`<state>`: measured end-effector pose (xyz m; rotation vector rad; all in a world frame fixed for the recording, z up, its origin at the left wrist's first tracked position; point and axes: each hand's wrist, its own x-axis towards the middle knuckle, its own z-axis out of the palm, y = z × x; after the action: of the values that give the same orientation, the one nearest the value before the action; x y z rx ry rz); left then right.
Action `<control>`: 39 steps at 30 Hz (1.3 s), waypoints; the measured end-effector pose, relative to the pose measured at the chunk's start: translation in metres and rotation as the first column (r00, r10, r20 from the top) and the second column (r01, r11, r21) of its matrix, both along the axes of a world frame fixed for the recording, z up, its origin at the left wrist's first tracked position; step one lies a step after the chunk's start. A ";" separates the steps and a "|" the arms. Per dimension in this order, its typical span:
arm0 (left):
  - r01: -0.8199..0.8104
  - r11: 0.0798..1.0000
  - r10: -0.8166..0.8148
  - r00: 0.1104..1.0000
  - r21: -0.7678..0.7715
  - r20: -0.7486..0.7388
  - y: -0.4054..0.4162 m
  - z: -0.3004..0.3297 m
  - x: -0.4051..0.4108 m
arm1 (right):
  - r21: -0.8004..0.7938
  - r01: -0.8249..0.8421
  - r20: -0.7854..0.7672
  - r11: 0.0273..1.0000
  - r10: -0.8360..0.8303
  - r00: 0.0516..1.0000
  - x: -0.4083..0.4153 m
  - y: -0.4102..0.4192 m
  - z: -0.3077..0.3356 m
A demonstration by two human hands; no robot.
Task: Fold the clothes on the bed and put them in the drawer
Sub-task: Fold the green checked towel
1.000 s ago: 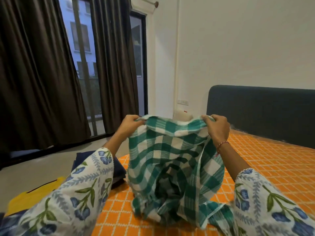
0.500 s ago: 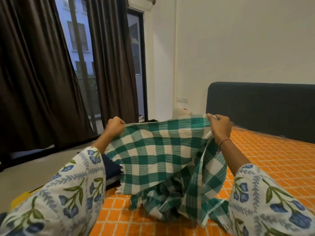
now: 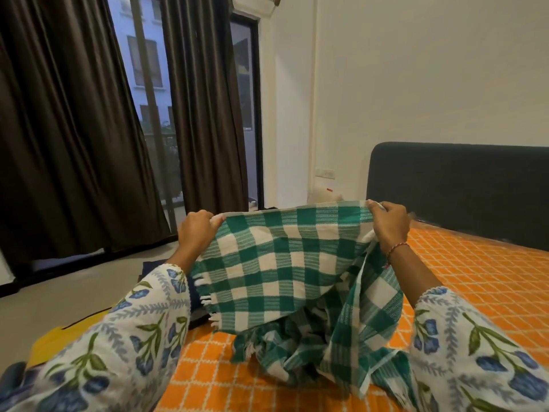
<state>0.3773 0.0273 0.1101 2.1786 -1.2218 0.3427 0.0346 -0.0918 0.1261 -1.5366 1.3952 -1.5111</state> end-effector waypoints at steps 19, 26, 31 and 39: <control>0.666 0.736 -0.669 0.743 -0.122 0.020 -0.041 0.053 -0.139 | -0.281 -0.444 -0.440 0.851 0.297 0.847 0.071 0.044 0.026; 0.471 0.881 -0.450 0.863 -0.045 0.230 -0.034 0.071 -0.148 | -0.306 -0.224 -0.749 0.925 -0.089 0.656 0.058 0.037 0.018; 0.341 0.939 -0.337 0.938 -0.051 0.078 -0.028 0.074 -0.119 | -0.190 0.032 -0.796 0.981 -0.173 0.580 0.028 0.020 0.002; 0.043 0.961 -0.080 0.989 -0.273 -0.125 -0.015 0.076 -0.076 | -0.145 0.217 -0.753 0.965 -0.250 0.609 -0.024 -0.011 -0.032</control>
<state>0.3012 0.0123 0.1858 1.8946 -1.0971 0.3100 0.0106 -0.1028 0.0940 -2.2436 2.1130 -1.0090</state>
